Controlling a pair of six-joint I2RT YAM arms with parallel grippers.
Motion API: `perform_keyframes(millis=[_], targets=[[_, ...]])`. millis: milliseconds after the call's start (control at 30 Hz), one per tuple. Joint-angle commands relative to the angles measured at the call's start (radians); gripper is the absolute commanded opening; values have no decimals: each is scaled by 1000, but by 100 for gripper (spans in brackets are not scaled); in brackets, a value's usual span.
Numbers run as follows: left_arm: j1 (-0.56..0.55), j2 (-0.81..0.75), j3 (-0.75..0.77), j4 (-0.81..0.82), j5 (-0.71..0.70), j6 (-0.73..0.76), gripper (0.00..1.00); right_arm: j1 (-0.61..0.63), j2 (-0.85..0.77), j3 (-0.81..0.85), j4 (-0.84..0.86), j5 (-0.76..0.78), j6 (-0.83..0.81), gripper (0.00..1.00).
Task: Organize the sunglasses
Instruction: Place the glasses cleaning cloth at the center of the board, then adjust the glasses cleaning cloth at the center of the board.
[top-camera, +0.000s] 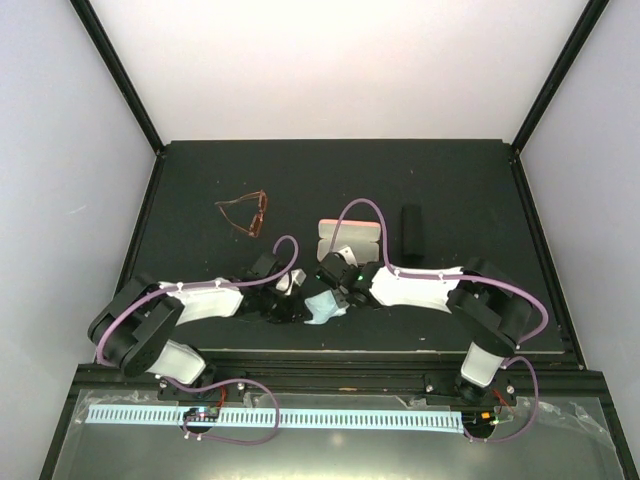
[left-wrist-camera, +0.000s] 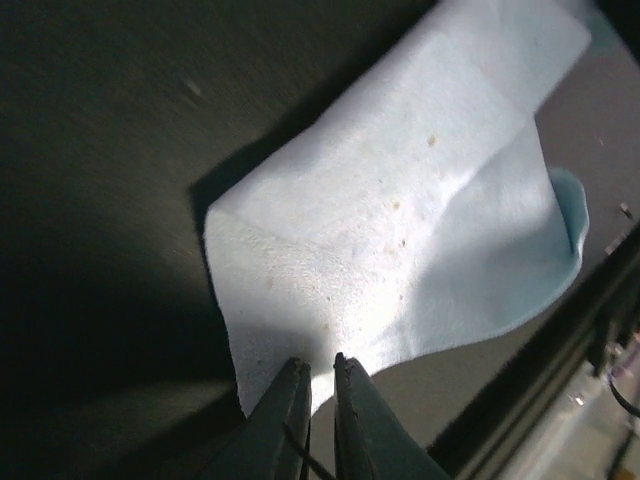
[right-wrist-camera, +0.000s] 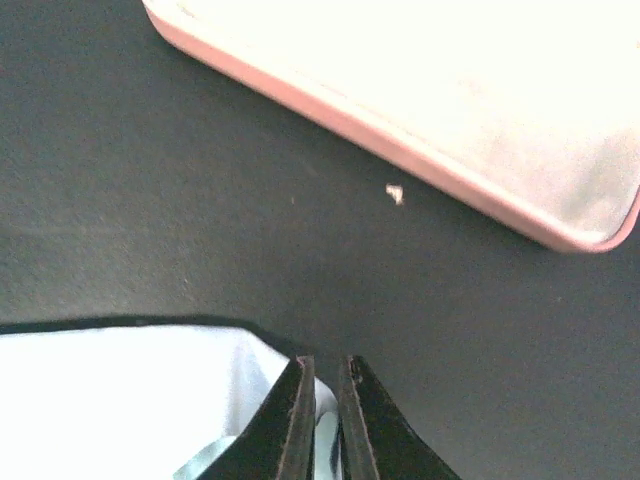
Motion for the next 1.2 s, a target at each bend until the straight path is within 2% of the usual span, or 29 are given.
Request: perform_keyframes(millis=[0,167,267,367,467,567,667,933,1067,1167], targets=[[1,-46,39,-170,-259,27,9,-3,-12,62,-45,66,-9,10],[4,-131,101,-252,-372,35,6,-4,-68,52,-37,-17,-15,10],[7,-148,117,-282,-427,45,6,-4,-107,17,-15,-71,7,19],[9,-168,107,-233,-354,58,6,-4,-138,-24,2,-115,42,29],[8,-170,84,-127,-192,65,10,-4,-163,-67,7,-134,81,34],[9,-121,72,-32,-53,54,11,-5,-168,-104,35,-200,96,34],[8,-76,58,34,2,36,11,-5,-155,-121,96,-280,90,31],[7,-22,59,-40,-93,38,10,-4,-98,-122,172,-396,45,27],[9,-37,61,-115,-188,47,9,-4,-113,-163,105,-444,22,26],[9,-67,68,-146,-219,54,8,-4,-198,-208,26,-448,8,24]])
